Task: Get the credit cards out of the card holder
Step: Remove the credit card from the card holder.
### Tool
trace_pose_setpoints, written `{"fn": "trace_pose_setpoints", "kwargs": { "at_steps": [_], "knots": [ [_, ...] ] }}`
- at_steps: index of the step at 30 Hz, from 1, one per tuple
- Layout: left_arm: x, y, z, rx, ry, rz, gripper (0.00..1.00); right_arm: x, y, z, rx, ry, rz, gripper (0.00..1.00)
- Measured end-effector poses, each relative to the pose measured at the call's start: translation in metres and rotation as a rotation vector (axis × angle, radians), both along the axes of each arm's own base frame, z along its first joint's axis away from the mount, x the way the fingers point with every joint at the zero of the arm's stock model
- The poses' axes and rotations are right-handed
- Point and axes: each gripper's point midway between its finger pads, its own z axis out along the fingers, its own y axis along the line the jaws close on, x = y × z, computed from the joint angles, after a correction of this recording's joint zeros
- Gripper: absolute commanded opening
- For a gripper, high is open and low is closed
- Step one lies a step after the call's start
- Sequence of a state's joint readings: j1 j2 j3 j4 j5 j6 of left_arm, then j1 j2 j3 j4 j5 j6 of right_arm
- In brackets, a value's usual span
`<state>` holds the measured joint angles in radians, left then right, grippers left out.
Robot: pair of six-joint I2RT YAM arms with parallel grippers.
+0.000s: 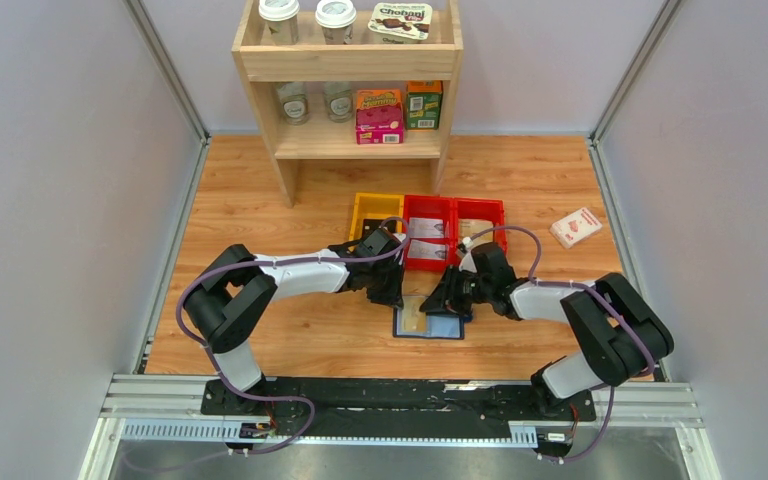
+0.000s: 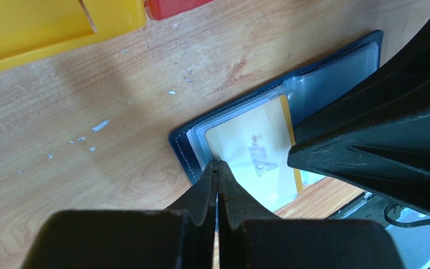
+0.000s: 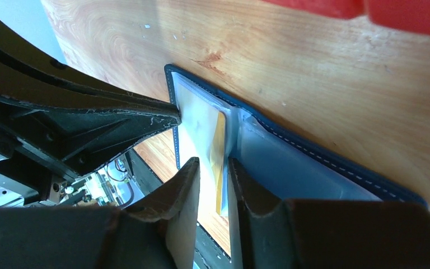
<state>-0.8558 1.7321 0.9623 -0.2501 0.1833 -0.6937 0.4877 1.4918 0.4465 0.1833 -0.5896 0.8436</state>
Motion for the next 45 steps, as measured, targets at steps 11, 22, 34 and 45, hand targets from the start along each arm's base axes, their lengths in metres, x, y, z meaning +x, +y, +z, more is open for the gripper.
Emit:
{"fn": "trace_pose_setpoints", "kwargs": {
  "at_steps": [11, 22, 34, 45],
  "knots": [
    [-0.001, 0.001, -0.002, 0.007, 0.005, 0.001, 0.0, 0.007, 0.005, 0.037, 0.076, -0.12, -0.002, 0.04],
    [-0.001, 0.002, -0.003, 0.01, 0.007, 0.001, 0.0, 0.009, 0.011, 0.028, 0.103, -0.095, 0.006, 0.14],
    [-0.001, 0.002, -0.003, 0.01, 0.007, 0.001, 0.0, 0.005, 0.019, 0.014, 0.115, -0.045, 0.041, 0.19],
    [-0.002, 0.002, -0.003, 0.011, 0.008, 0.001, 0.0, 0.005, 0.012, 0.036, 0.156, -0.093, 0.032, 0.11]
  ]
}}
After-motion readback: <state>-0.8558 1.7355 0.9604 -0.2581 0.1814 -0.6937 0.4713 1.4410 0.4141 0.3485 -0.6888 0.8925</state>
